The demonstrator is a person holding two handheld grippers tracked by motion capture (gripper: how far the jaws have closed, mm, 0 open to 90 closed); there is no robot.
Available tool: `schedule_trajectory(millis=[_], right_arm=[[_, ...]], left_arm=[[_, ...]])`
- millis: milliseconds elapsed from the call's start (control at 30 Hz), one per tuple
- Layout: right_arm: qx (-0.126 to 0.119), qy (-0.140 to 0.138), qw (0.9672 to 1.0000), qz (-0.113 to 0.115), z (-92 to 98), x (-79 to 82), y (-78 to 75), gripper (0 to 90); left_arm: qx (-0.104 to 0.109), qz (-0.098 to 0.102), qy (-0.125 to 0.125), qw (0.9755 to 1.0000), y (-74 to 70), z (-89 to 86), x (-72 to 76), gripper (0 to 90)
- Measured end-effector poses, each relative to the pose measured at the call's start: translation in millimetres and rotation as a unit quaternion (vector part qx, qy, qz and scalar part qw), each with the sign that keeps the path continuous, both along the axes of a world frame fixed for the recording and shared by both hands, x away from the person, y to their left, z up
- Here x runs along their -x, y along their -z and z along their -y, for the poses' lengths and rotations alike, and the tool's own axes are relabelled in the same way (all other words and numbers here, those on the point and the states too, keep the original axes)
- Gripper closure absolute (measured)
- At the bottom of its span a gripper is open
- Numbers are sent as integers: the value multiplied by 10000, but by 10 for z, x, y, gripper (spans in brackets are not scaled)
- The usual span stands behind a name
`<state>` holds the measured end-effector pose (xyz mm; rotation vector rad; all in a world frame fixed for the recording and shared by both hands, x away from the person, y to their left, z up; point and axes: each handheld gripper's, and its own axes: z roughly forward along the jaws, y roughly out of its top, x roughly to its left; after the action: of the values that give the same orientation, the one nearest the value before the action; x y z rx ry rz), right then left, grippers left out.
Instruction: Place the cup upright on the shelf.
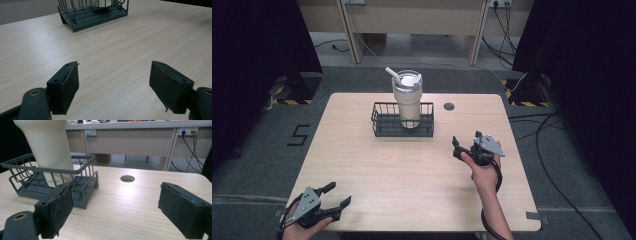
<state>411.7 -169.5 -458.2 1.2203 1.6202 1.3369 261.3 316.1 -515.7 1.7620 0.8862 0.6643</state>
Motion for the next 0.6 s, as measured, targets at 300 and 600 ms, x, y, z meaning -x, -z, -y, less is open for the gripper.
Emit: schedule_trajectory(millis=[300,600], right_arm=[[-8,2,10000,-53,139,198,56,138],[28,47,10000,-77,258,381,129,144]], left_arm=[[7,11,-6,10000,-1,3,3,231],[3,31,-8,10000,-6,6,8,229]])
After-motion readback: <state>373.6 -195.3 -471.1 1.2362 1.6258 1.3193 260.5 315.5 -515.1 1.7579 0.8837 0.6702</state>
